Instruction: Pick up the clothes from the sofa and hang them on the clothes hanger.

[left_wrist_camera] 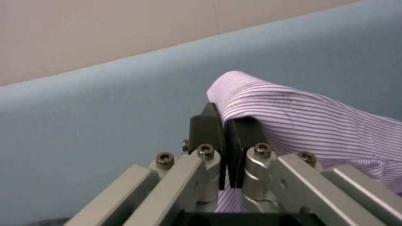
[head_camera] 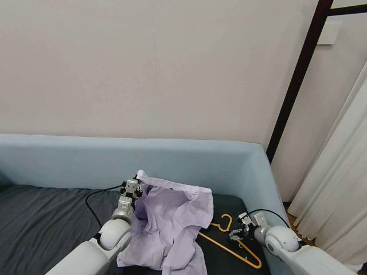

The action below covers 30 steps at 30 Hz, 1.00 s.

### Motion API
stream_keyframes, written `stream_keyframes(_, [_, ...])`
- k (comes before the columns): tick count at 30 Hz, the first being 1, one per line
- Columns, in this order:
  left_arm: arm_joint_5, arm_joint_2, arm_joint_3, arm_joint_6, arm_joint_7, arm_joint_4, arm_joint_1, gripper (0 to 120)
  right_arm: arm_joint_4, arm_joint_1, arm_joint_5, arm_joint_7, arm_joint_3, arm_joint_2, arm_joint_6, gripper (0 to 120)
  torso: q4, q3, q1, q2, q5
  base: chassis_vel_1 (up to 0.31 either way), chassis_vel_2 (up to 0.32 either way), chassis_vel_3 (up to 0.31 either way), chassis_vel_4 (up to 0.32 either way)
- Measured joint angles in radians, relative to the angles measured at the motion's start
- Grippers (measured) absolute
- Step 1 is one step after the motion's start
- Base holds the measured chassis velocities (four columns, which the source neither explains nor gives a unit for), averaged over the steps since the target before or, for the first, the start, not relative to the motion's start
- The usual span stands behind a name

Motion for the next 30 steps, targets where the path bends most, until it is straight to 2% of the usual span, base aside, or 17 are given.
stream_keyframes(9, [-0.006,0.006,-0.001,-0.001,-0.001,-0.011,0.000,0,-0.095,0.020,-0.048,-0.049,-0.043,0.052,0.016,99,-0.0003,0.000,0.000,0.000,0.0000,0.000,0.000,0.000,0.000])
stream_keyframes(12, [-0.007,0.010,0.000,0.000,-0.001,-0.019,0.002,0,-0.141,0.016,-0.064,-0.062,-0.029,0.068,0.031,86,-0.0003,0.000,0.000,0.000,0.0002,0.000,0.000,0.000,0.000])
stream_keyframes(15, [-0.008,0.011,0.000,0.001,-0.002,-0.025,0.007,0,-0.166,0.016,-0.069,-0.073,-0.024,0.073,0.037,79,-0.0001,0.000,0.000,0.000,0.0001,0.000,0.000,0.000,0.000])
stream_keyframes(18, [-0.009,0.012,0.000,0.003,-0.003,-0.032,0.015,0,-0.213,0.019,-0.091,-0.102,-0.017,0.084,0.051,77,-0.0002,0.000,0.000,0.000,0.0001,0.000,0.000,0.000,0.000])
stream_keyframes(20, [-0.009,0.015,-0.002,0.004,-0.004,-0.037,0.019,0,-0.235,0.020,-0.086,-0.118,-0.002,0.091,0.052,70,0.0000,0.000,0.000,0.000,0.0002,0.000,0.000,0.000,0.000])
stream_keyframes(21, [-0.009,0.015,-0.002,0.004,-0.004,-0.037,0.019,0,-0.235,0.020,-0.086,-0.118,-0.002,0.091,0.052,70,0.0000,0.000,0.000,0.000,0.0002,0.000,0.000,0.000,0.000])
stream_keyframes(25, [-0.010,0.019,-0.003,0.005,-0.005,-0.040,0.020,0,-0.244,0.019,-0.076,-0.136,0.008,0.084,0.053,55,0.0001,0.000,0.000,0.000,0.0002,0.000,0.000,0.000,0.000])
stream_keyframes(26, [-0.010,0.019,-0.003,0.005,-0.005,-0.040,0.020,0,-0.244,0.019,-0.076,-0.136,0.008,0.084,0.053,55,0.0001,0.000,0.000,0.000,0.0002,0.000,0.000,0.000,0.000])
stream_keyframes(29, [-0.011,0.018,-0.002,0.005,-0.005,-0.040,0.014,0,-0.234,0.013,-0.070,-0.136,0.009,0.075,0.053,41,-0.0002,0.000,0.000,0.000,0.0002,0.000,0.000,0.000,0.000])
stream_keyframes(30, [-0.011,0.018,-0.002,0.005,-0.005,-0.040,0.014,0,-0.234,0.013,-0.070,-0.136,0.009,0.075,0.053,41,-0.0002,0.000,0.000,0.000,0.0002,0.000,0.000,0.000,0.000])
